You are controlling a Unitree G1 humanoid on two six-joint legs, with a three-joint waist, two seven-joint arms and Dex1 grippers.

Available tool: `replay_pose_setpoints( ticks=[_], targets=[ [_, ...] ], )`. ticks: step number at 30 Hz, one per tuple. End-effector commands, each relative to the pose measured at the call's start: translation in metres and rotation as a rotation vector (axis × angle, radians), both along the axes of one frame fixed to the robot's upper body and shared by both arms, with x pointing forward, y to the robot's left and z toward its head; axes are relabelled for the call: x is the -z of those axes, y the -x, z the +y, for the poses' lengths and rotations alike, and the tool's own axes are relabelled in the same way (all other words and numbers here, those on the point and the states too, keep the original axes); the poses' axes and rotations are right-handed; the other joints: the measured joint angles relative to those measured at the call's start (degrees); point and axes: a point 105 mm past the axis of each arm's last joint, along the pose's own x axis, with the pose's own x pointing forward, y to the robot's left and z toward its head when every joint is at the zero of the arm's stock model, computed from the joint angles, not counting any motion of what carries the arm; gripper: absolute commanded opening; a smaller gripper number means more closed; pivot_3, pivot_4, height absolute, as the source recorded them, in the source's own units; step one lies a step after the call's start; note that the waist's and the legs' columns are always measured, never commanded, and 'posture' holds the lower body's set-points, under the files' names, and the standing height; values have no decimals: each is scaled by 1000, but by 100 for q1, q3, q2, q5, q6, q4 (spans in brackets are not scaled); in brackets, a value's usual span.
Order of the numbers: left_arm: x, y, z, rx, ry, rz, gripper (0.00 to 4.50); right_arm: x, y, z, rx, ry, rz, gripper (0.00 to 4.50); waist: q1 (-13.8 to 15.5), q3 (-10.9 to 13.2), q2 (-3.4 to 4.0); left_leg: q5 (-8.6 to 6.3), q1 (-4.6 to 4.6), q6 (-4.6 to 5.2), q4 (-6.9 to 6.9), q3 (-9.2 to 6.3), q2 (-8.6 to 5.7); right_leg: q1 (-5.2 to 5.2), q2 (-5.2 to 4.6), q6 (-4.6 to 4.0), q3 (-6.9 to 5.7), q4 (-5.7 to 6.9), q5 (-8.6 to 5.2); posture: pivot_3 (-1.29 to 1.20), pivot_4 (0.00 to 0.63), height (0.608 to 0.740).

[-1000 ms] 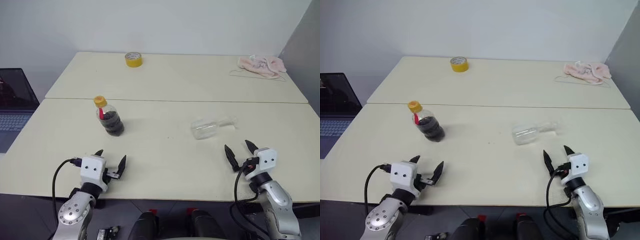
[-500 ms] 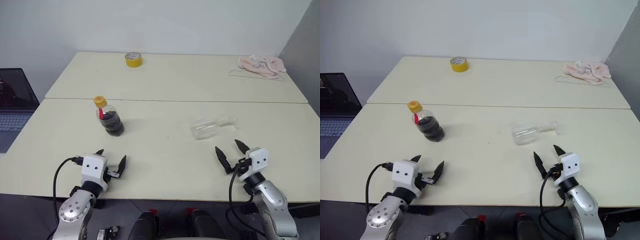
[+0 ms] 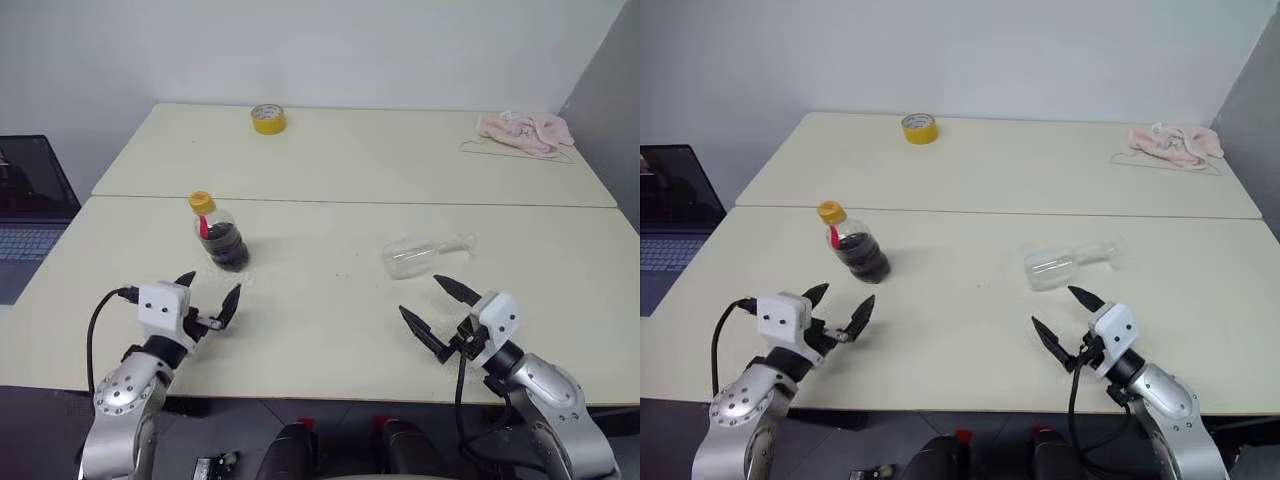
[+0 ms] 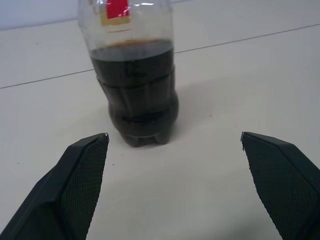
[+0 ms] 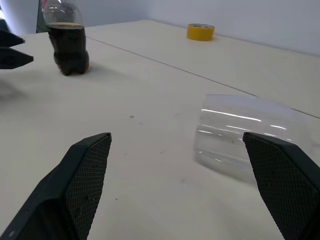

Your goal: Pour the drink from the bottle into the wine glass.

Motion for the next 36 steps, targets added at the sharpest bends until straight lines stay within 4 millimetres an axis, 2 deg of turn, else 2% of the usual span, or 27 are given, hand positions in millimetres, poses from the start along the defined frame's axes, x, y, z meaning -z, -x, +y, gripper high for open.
replay_pose_setpoints(
  ticks=[1,9,15,24,28,36],
  targets=[
    [-4,-9,7,-12,-26,7,4479,-14,1,10,-53,-4,-53,4500,0,0,0,0,0,0,-1,-1,0,0,0,0,0,0,0,0,150,740],
    [-10,-39,15,-44,-31,-6,4479,-21,-7,15,-95,-1,-74,4500,3,0,-1,0,0,-1,1,-2,0,0,0,0,-2,1,0,0,150,740],
    [-19,-55,14,-12,-13,-30,4479,-38,1,32,-239,-15,-50,4500,-1,1,-2,1,-1,-2,1,-3,-1,-2,0,0,-2,1,1,0,150,740],
    [-25,-68,6,73,-73,-36,4479,-51,9,49,-424,8,49,4500,-1,1,-3,1,-4,-1,2,-7,-1,-3,-2,0,-5,0,1,0,150,740],
    [-29,-74,7,65,-72,-46,4479,-58,5,53,-451,9,59,4500,-1,1,-4,1,-6,-1,3,-11,-1,-6,-1,0,-9,2,1,0,150,740],
    [-32,-83,-7,98,-36,-50,4479,-71,-4,62,-470,-11,42,4500,-2,1,-5,1,-11,-1,4,-10,-1,-12,-2,0,-8,2,1,0,150,740]
  ],
)
